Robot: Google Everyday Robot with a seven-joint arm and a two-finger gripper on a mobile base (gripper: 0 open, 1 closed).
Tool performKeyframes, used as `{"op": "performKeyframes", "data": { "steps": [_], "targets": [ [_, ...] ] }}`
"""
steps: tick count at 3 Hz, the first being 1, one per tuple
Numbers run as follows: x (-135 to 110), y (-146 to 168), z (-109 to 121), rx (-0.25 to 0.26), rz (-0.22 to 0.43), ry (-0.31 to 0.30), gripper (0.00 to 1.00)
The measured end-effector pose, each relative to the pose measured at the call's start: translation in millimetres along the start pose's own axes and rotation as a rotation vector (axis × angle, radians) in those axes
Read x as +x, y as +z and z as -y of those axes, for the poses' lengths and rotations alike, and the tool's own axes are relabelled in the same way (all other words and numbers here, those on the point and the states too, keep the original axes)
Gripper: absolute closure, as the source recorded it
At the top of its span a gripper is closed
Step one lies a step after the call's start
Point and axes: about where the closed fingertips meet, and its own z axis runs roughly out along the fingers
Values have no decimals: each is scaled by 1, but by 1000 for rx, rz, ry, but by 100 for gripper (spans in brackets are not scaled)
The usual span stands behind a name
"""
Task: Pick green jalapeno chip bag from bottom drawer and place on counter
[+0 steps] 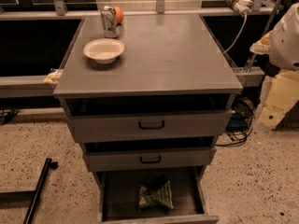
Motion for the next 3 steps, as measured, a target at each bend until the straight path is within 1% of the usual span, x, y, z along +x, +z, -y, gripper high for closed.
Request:
{"op": "performKeyframes", "data": {
  "steps": [1,2,3],
  "targets": [
    [0,0,0,0,0,0,0],
    [1,10,-4,5,21,3,19],
    [3,53,-24,-20,96,21,42]
  ]
}}
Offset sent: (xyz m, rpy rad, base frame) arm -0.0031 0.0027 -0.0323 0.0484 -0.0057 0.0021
